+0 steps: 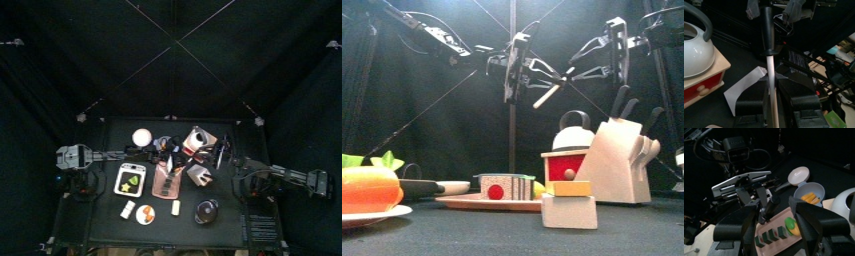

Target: Grab knife sharpener with other arm

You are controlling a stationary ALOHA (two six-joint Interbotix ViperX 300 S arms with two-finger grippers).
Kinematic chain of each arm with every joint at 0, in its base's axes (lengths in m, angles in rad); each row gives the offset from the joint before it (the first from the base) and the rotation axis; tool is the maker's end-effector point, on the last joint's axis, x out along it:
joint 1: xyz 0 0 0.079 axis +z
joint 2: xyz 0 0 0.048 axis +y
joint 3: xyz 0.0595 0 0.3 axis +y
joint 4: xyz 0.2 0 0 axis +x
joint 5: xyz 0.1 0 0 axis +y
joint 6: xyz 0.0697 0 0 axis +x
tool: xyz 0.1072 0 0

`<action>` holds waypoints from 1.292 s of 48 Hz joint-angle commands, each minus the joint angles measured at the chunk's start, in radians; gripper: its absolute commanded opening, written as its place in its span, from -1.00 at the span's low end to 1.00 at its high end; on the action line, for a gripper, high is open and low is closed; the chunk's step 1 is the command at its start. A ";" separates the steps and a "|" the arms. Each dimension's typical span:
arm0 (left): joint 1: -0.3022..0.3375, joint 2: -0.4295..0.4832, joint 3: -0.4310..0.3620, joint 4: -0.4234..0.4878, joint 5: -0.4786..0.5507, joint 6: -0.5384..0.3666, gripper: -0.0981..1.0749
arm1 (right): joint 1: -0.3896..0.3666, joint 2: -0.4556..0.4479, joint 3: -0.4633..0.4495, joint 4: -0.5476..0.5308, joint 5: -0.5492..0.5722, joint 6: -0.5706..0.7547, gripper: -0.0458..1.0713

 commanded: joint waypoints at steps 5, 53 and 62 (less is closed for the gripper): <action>0.003 0.008 -0.052 -0.038 -0.020 0.038 0.13 | -0.003 0.012 -0.017 0.000 -0.043 0.000 0.57; 0.015 0.018 0.000 -0.183 -0.020 0.167 0.76 | -0.003 0.009 0.002 0.017 -0.034 0.003 -0.18; 0.017 -0.006 0.026 -0.183 -0.034 0.207 0.76 | 0.008 -0.011 -0.006 0.021 0.057 0.005 -0.18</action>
